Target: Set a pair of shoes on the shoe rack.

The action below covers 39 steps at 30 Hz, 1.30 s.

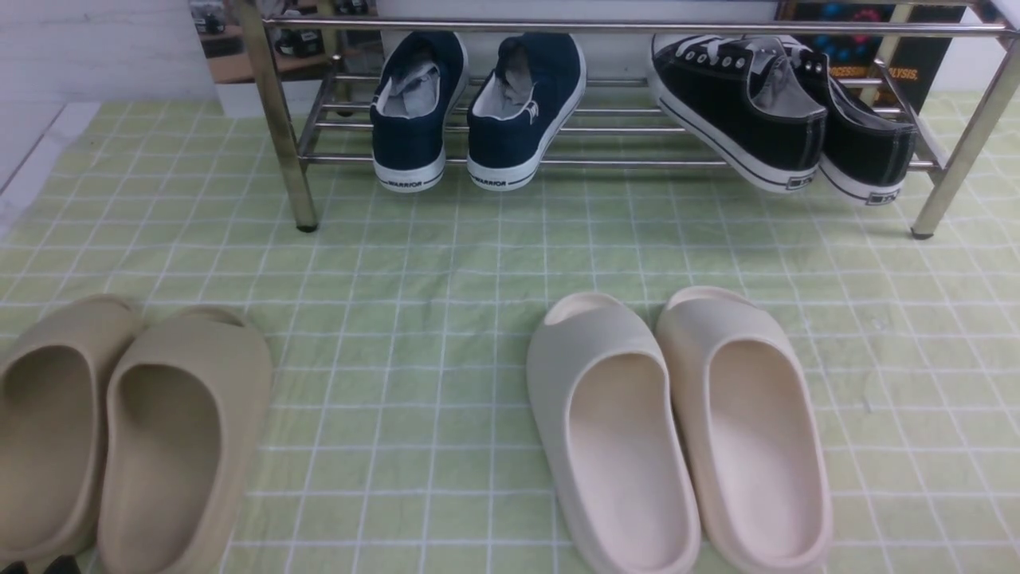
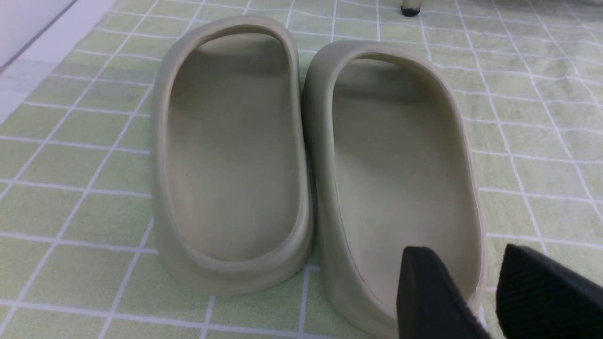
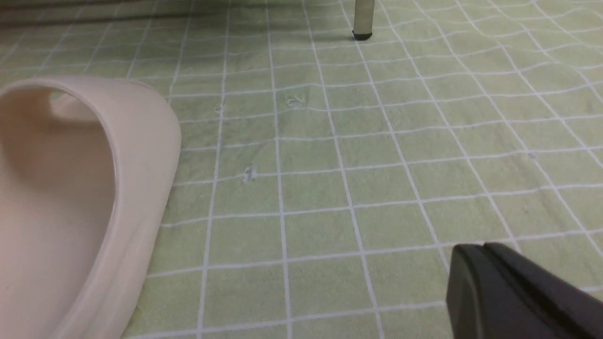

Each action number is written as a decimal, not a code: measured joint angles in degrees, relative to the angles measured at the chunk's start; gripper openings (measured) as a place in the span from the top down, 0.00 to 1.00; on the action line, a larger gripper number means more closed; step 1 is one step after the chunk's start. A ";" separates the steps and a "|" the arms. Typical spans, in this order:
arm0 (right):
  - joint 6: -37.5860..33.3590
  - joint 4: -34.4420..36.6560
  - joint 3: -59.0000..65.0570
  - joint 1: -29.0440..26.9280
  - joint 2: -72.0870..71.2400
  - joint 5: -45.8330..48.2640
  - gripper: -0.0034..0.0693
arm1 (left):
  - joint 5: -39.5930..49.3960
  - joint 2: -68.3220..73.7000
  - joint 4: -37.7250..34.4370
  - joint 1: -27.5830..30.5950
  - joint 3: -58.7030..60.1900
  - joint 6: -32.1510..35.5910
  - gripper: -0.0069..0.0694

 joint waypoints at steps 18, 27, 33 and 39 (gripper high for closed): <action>0.02 0.00 -0.01 0.00 0.00 0.16 0.95 | 0.00 0.00 0.00 0.00 0.00 0.00 0.60; 0.16 0.00 -0.01 0.00 0.00 0.21 0.94 | 0.00 0.00 0.00 0.00 0.00 0.00 0.60; 0.23 0.00 -0.01 0.00 0.00 0.27 0.94 | 0.00 0.00 0.00 0.00 0.00 0.00 0.60; 0.23 0.00 -0.01 0.00 0.00 0.27 0.93 | 0.00 0.00 0.00 0.00 0.00 0.00 0.60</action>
